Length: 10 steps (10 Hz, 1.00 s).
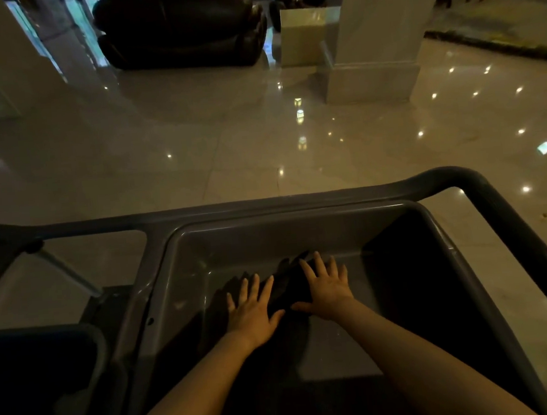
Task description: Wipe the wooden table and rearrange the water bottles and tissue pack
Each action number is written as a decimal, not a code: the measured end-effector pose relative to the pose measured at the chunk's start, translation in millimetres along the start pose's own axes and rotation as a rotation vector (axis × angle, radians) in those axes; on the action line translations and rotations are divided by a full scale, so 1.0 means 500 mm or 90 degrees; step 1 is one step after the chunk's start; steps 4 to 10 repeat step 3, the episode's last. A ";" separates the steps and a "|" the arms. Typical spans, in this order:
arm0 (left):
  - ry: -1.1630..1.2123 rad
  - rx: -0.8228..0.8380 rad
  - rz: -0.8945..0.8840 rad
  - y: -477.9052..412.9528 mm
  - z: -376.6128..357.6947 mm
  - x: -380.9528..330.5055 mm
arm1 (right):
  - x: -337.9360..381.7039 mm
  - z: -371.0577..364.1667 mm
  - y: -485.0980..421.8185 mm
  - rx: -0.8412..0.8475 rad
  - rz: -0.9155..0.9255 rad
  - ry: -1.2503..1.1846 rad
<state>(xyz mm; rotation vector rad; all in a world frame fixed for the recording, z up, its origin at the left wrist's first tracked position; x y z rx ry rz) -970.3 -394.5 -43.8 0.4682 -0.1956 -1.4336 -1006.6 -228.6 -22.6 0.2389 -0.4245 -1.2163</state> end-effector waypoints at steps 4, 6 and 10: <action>-0.004 0.069 -0.051 0.009 0.104 -0.010 | 0.029 0.119 0.033 0.083 0.002 -0.080; -0.004 0.069 -0.051 0.009 0.104 -0.010 | 0.029 0.119 0.033 0.083 0.002 -0.080; -0.004 0.069 -0.051 0.009 0.104 -0.010 | 0.029 0.119 0.033 0.083 0.002 -0.080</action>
Point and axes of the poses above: each hand's wrist, its own y-axis away from the middle knuckle, its own z-axis out of the back of the hand, x = y × z, the point moved 3 cm from there along -y, towards the middle knuckle, and after that the axes turned 10 degrees about z, right-handed, at the moved point
